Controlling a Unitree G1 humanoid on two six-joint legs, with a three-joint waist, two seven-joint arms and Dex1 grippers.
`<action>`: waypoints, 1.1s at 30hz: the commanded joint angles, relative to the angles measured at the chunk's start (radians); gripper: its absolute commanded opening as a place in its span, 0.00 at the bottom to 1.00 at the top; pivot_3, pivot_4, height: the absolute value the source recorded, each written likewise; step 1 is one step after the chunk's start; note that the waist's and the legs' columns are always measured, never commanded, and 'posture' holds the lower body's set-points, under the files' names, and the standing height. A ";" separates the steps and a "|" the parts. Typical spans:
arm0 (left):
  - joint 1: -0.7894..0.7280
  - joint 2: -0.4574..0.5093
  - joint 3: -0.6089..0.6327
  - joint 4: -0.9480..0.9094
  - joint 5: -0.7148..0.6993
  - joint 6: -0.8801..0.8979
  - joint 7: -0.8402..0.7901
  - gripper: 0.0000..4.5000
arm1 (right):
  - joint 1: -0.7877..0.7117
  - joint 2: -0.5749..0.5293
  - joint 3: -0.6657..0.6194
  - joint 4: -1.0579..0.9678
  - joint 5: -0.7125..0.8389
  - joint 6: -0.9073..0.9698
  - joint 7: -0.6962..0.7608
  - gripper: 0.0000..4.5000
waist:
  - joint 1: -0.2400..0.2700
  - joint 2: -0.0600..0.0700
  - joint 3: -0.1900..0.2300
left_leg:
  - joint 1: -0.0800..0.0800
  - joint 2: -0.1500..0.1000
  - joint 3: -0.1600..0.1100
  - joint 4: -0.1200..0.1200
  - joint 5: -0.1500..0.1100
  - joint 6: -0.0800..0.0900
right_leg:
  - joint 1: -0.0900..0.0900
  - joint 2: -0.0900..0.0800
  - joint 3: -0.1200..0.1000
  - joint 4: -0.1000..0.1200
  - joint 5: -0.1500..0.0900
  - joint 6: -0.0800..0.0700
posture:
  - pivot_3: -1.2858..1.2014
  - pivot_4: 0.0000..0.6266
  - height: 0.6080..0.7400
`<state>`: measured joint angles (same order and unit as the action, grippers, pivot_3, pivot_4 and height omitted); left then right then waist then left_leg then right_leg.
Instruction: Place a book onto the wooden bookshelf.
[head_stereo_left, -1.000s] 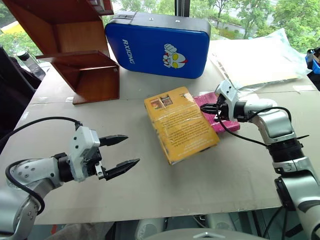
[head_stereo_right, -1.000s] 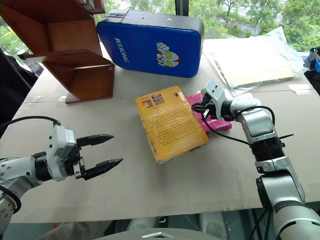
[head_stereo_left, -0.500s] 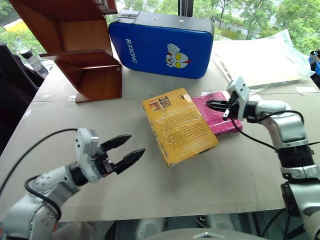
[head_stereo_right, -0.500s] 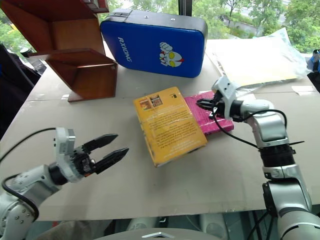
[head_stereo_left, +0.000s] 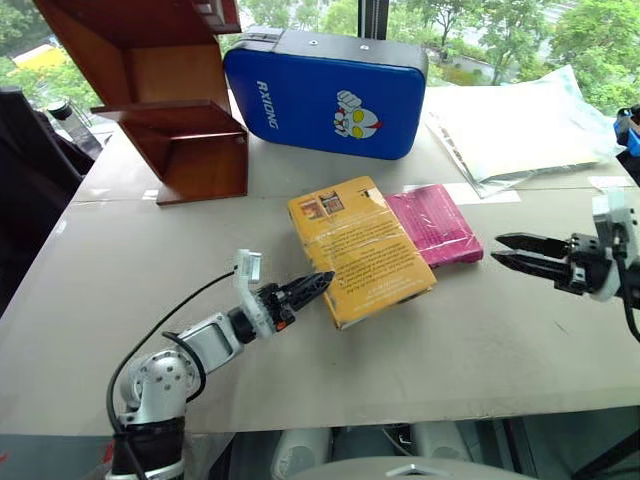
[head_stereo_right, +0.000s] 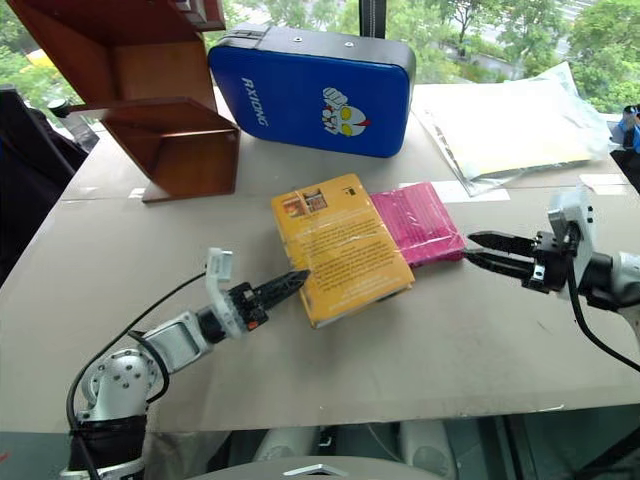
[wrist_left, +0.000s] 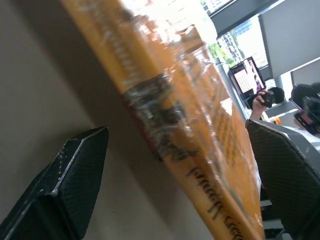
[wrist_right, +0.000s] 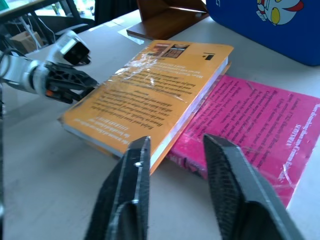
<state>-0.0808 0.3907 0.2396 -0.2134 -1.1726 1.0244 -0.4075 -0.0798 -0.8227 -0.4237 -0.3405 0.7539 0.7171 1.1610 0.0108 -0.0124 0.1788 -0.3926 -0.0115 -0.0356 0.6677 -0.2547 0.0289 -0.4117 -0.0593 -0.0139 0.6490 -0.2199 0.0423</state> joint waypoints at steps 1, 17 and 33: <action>-0.069 -0.034 0.017 0.079 -0.125 0.097 0.076 1.00 | 0.074 -0.020 -0.108 -0.117 0.093 -0.015 0.036 0.69 | 0.003 0.001 0.000 | 0.000 0.000 0.000 0.001 0.000 0.000 | 0.000 0.000 0.000 0.001 0.000 0.000 | 0.52 0.24 1.00; -0.213 -0.072 0.007 0.241 -0.147 0.193 0.028 0.10 | 0.237 -0.025 -0.172 -0.184 0.132 -0.187 0.102 1.00 | 0.005 -0.002 -0.001 | 0.000 -0.001 0.001 0.002 0.000 0.000 | 0.000 -0.001 0.001 0.002 -0.002 -0.003 | 0.52 0.24 1.00; -0.173 0.087 0.137 -0.292 -0.190 -0.068 0.084 0.02 | 0.015 -0.028 -0.045 -0.048 0.139 -0.221 0.058 1.00 | 0.004 -0.005 0.001 | -0.002 -0.002 0.000 0.002 0.000 0.000 | 0.000 -0.007 0.004 0.000 -0.002 -0.004 | 0.52 0.24 1.00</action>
<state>-0.2187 0.4511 0.3720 -0.4087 -1.4425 1.0350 -0.2825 -0.0386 -0.8408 -0.4627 -0.3897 0.8706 0.5013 1.2304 0.0143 -0.0171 0.1802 -0.3948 -0.0138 -0.0355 0.6696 -0.2546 0.0286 -0.4121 -0.0632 -0.0105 0.6483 -0.2214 0.0381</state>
